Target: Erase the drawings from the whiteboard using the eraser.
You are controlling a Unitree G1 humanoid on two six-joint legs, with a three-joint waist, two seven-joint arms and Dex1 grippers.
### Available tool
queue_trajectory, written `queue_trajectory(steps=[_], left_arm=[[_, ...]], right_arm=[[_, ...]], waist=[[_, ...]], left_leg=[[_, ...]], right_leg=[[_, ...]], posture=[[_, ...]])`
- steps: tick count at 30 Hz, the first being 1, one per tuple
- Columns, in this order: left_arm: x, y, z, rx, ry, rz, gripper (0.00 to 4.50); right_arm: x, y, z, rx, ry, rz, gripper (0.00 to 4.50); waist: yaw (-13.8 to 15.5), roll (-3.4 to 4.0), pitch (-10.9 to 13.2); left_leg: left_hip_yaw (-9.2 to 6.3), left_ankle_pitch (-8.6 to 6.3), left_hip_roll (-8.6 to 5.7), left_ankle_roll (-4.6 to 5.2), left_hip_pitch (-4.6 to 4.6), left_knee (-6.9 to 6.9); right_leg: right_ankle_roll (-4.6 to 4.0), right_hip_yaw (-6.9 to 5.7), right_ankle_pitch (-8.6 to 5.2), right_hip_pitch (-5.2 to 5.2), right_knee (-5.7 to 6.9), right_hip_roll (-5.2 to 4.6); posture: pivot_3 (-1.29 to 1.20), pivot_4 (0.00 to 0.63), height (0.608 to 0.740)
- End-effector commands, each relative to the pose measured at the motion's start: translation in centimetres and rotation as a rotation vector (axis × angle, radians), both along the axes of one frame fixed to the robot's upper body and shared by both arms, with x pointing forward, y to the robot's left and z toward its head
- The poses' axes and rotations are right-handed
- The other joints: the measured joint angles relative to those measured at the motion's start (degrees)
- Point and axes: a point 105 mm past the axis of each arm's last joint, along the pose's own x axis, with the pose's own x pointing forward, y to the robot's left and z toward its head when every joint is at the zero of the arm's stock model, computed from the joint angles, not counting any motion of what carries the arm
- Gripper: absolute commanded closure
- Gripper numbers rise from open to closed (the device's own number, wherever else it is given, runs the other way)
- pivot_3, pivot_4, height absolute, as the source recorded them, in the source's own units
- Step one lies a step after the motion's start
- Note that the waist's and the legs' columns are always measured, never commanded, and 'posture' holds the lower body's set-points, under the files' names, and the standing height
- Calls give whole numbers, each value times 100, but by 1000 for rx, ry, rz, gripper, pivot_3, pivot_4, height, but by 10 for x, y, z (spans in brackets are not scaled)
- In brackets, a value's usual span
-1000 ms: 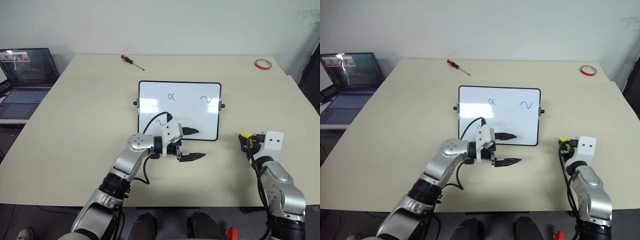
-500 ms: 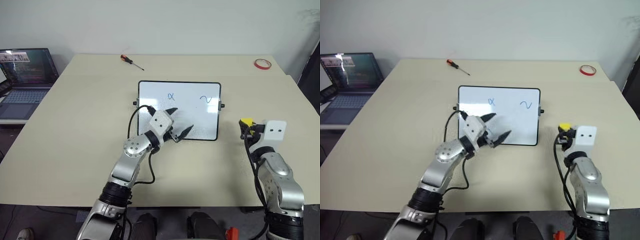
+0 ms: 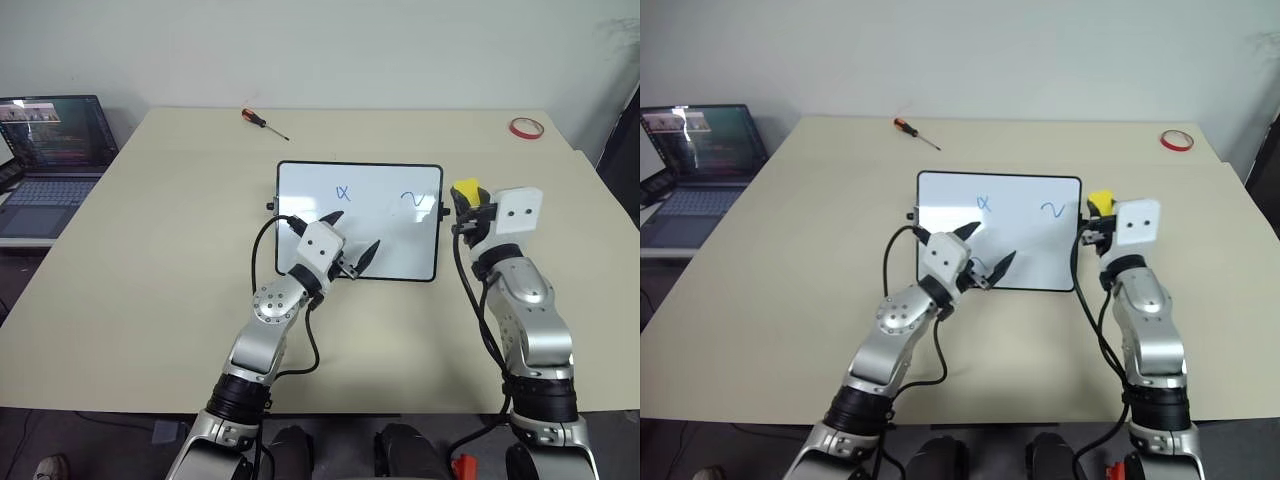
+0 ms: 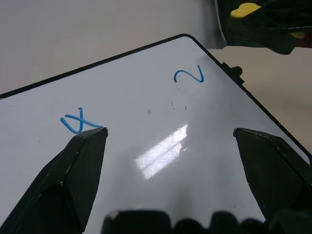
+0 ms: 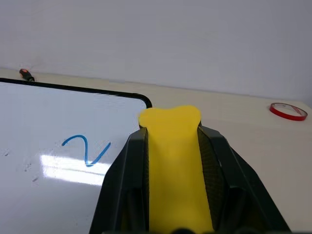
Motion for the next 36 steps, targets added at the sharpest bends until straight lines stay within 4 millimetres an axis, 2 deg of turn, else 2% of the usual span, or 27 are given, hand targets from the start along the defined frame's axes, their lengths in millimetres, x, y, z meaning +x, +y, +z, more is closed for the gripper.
queue_trajectory(steps=[1,6,14,18,24,28,32,36], left_arm=[[2,-3,14,-10,-58,-22,0],[4,-2,13,-1,-56,-15,0],[-11,1,0,7,-17,-20,0],[-14,6,-2,12,-7,2,0],[-16,9,-2,15,-3,15,0],[-19,9,-4,13,8,15,0],[-18,8,-5,11,12,15,0],[-15,7,-4,5,14,15,0]], right_arm=[[8,14,19,-9,-85,50,3427],[20,38,23,-12,-110,127,3427],[29,64,20,-14,-116,210,3427],[36,73,7,-64,-52,226,3427],[41,63,-15,-188,65,147,3427],[32,41,-26,-267,114,63,3427],[25,30,-32,-289,149,46,3427],[14,11,-48,-315,240,18,3427]], waist=[[2,0,0],[-4,0,0],[-1,0,0],[-1,0,0],[0,1,-1],[38,0,-4],[33,-1,-4],[37,-4,-6]], left_leg=[[1,0,0,0,0,0],[2,0,0,0,-1,-1],[1,0,0,0,-3,0],[1,0,0,0,-3,0],[1,0,0,0,-2,2],[-7,0,-1,0,0,4],[-9,1,-6,0,6,8],[-18,1,-8,0,23,8]], right_leg=[[0,0,0,-1,0,0],[0,1,0,-3,0,-3],[0,-1,0,-6,0,-9],[-1,0,0,-6,2,-10],[0,0,0,-5,3,-10],[-1,0,0,1,5,-13],[0,-2,1,13,3,-17],[1,-4,1,32,2,-17]], posture=[[0,150,740],[0,150,740],[0,150,740],[0,150,740],[0,150,740],[0,150,740],[0,150,740],[0,150,740]])
